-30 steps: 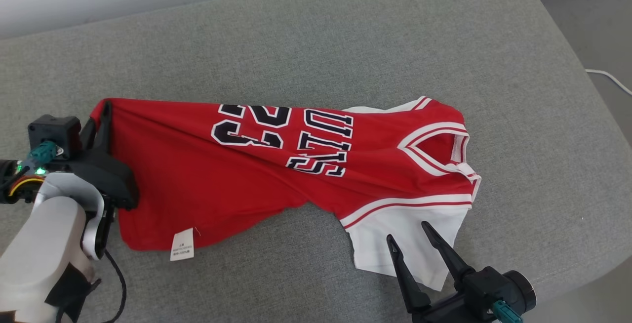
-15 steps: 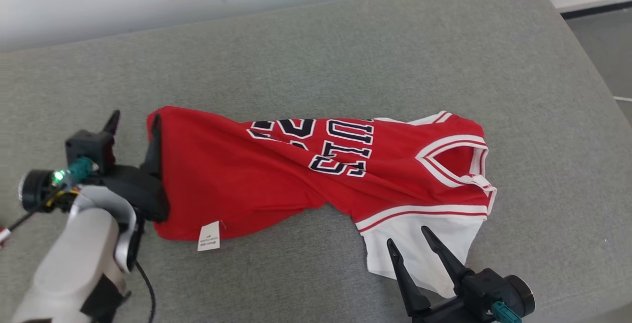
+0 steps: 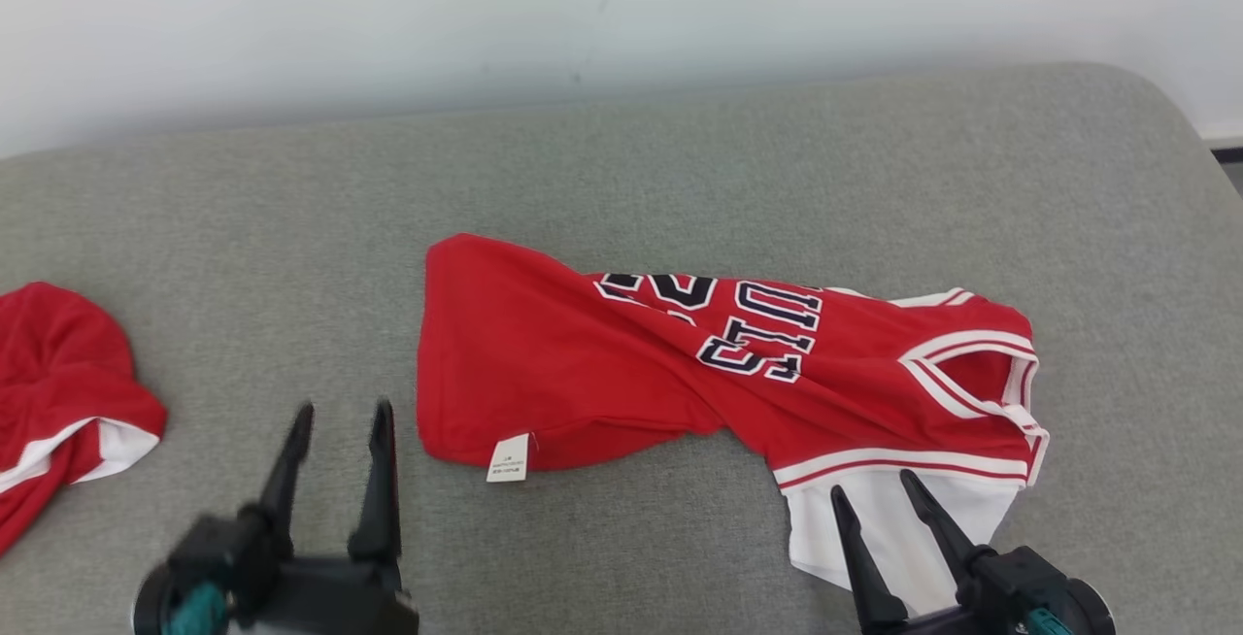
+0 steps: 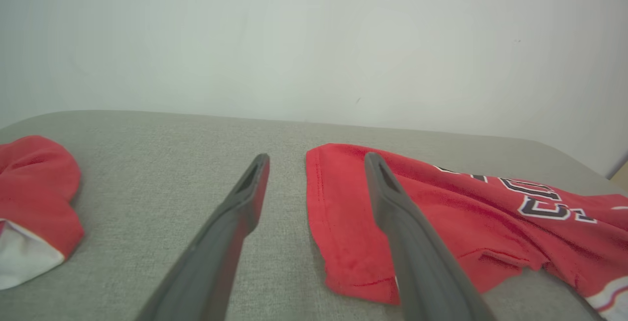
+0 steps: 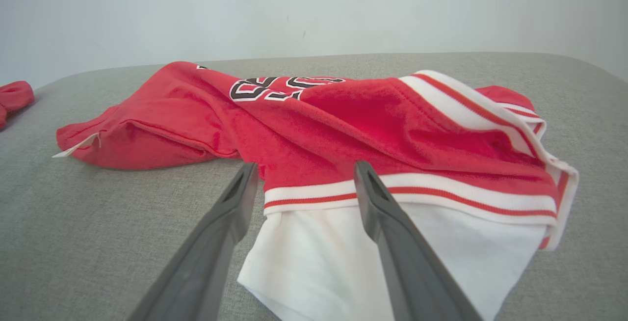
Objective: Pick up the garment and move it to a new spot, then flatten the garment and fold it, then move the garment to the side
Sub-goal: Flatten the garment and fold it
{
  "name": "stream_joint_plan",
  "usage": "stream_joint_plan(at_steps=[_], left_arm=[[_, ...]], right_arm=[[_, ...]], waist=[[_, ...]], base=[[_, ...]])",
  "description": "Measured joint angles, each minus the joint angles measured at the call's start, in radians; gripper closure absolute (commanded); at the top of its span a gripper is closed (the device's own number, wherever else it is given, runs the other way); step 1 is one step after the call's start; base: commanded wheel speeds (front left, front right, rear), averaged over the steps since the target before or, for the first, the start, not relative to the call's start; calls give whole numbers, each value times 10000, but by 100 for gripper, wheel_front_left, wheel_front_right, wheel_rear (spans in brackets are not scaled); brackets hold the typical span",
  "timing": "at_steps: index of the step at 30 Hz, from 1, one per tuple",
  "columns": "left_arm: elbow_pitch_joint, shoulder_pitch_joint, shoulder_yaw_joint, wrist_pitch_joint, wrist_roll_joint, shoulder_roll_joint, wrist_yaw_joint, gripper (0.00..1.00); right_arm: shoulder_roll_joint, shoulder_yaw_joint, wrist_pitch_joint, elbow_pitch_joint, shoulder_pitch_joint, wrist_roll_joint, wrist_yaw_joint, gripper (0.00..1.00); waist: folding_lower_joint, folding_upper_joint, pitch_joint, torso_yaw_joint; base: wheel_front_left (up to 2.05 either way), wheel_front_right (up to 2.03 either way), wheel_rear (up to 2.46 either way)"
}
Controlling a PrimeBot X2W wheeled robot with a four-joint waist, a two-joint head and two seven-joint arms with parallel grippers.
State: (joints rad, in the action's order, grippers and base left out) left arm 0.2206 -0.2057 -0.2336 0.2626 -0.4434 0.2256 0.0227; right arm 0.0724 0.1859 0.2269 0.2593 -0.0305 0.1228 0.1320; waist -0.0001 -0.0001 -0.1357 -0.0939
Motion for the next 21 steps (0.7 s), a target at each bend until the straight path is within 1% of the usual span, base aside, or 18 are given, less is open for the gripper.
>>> stream_joint_plan(at_steps=[3, 5, 9, 12, 16, 21], left_arm=[[-759, 1230, 336, 0, 454, -339, -309, 0], [-1149, 1879, 773, 0, 679, -556, -472, 0], [-1643, 2953, 1421, 0, 1022, -940, -938, 0], [-1835, 3433, 1910, 2, 1166, -1127, -1152, 0], [-2059, 3979, 2266, 0, 1417, -1287, -1373, 0], [-2243, 4288, 2449, 0, 1570, -1442, -1467, 0]], right_arm=[[6, -293, -71, 63, 174, -31, 0, 0], [4, -500, -121, 119, 291, -77, 0, 0], [-19, -918, -380, 382, 517, -102, 0, 0], [-44, -1162, -466, 514, 706, -138, 0, 0], [-107, -1659, -631, 729, 943, -182, 0, 0], [-167, -2602, -905, 857, 970, -274, 0, 0]], waist=[[0, 0, 227, 198], [0, 0, 382, 303], [0, 0, 685, 470], [0, 0, 935, 566], [-1, -1, 1277, 676], [-1, -1, 1563, 801]], base=[[0, 0, 0], [0, 0, 0], [0, 0, 0], [0, 0, 0], [0, 0, 0], [0, 0, 0]])
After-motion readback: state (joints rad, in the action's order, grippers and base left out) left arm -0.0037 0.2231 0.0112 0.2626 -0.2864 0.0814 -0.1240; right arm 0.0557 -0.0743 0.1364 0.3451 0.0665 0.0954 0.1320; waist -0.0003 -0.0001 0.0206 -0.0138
